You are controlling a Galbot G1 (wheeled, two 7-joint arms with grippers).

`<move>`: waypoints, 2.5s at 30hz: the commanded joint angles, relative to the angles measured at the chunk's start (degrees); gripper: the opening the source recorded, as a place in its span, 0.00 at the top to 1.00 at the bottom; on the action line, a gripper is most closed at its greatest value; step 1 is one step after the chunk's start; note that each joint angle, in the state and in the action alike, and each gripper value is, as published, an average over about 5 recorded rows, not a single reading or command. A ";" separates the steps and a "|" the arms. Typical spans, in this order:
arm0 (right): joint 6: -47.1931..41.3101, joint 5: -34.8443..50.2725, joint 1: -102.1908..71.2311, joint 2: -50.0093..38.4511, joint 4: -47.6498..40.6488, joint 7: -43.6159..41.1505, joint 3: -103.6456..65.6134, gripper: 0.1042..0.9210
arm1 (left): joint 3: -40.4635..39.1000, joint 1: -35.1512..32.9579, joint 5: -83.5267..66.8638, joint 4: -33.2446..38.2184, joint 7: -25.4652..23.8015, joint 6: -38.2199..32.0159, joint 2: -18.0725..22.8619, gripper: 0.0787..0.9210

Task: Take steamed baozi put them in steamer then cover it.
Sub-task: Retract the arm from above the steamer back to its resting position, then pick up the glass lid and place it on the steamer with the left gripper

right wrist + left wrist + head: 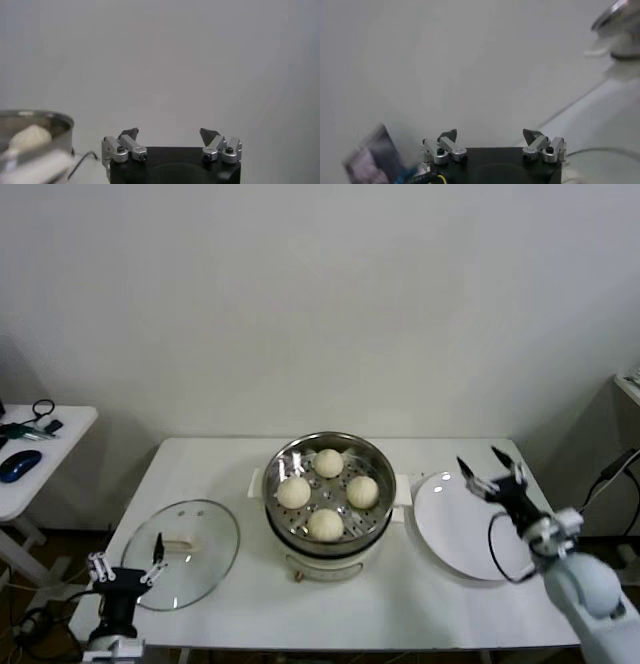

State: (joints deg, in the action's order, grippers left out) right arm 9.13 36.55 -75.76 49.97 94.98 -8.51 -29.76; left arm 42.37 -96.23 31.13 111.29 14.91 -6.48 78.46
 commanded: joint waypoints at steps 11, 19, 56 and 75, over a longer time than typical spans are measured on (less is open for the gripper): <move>14.40 -2.30 -16.54 11.88 -1.83 1.30 -6.52 0.12 | -0.79 4.09 45.20 -16.45 12.48 3.06 -5.95 0.12; 14.43 -2.30 -16.88 12.39 -1.93 1.11 -6.58 0.12 | -2.15 7.62 47.63 -25.03 12.14 0.58 -6.51 0.12; 15.17 -3.62 -19.22 15.84 -0.82 1.13 -7.76 0.12 | -4.15 20.26 49.59 -37.43 13.75 -2.40 -6.08 0.50; 13.77 -3.91 -19.56 15.78 0.85 1.67 -8.88 0.12 | -3.79 16.82 39.83 -26.92 10.34 -4.06 -8.68 0.94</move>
State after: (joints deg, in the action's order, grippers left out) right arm 23.42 32.66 -95.28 65.75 95.52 -7.22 -38.42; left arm 38.65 -77.80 76.39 79.00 27.30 -10.32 70.58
